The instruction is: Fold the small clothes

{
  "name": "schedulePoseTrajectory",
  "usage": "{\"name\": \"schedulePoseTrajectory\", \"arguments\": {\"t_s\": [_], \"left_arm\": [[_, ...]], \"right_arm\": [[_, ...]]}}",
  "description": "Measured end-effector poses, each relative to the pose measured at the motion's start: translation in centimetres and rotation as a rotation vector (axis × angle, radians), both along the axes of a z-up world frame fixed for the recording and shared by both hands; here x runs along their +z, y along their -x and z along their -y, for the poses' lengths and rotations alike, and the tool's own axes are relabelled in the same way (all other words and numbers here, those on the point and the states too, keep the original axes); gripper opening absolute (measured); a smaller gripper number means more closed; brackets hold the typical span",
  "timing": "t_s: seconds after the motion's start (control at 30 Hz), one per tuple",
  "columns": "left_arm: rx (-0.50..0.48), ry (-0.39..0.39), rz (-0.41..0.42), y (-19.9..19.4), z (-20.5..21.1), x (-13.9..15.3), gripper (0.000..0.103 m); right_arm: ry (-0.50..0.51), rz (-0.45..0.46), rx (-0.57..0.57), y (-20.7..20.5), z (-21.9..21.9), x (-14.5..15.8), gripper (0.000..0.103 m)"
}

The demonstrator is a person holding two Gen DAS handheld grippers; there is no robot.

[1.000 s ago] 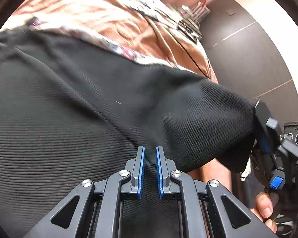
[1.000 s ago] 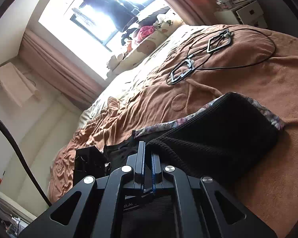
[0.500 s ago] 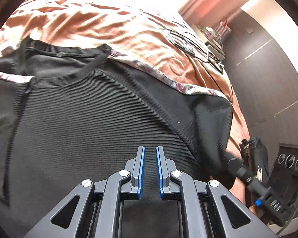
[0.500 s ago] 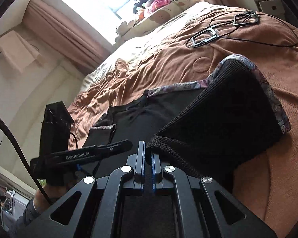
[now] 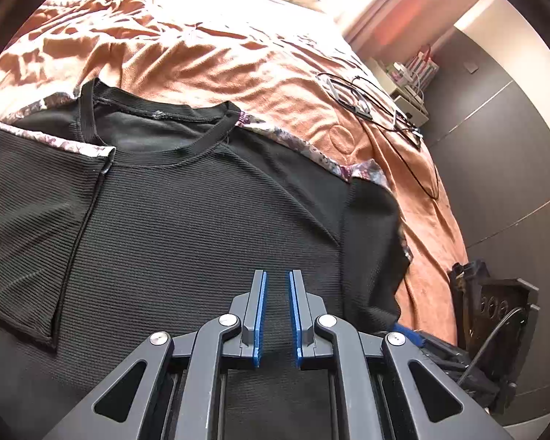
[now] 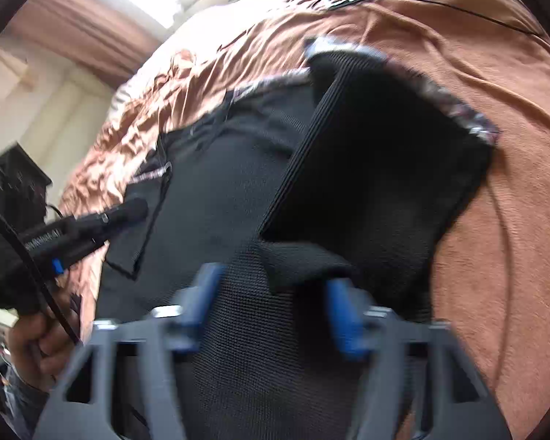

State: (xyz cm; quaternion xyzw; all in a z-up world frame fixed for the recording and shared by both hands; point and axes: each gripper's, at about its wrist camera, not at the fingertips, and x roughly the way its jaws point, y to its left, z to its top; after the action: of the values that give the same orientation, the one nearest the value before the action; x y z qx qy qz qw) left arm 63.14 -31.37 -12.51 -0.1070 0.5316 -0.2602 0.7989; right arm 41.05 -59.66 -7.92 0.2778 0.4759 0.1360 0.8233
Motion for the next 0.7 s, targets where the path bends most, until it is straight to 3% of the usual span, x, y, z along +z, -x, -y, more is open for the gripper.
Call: {"name": "schedulePoseTrajectory", "arguments": {"t_s": [0.2,0.37,0.57,0.7], "left_arm": [[-0.033,-0.012,0.022,0.7,1.4,0.4,0.013],[-0.041,-0.013,0.035,0.8,1.6,0.0,0.022],[-0.025,-0.015,0.019,0.5,0.8,-0.8,0.022],[-0.015,-0.030,0.021,0.4,-0.4,-1.1,0.022]], "right_arm": [[-0.044,0.053,-0.073,1.2,3.5,1.5,0.070],[-0.071,0.009,-0.269,2.2,8.0,-0.2,0.070],[-0.112,-0.031,-0.325,0.2,9.6,-2.9,0.070],[-0.123,-0.027,-0.322,-1.6,10.2,-4.4,0.054]]}}
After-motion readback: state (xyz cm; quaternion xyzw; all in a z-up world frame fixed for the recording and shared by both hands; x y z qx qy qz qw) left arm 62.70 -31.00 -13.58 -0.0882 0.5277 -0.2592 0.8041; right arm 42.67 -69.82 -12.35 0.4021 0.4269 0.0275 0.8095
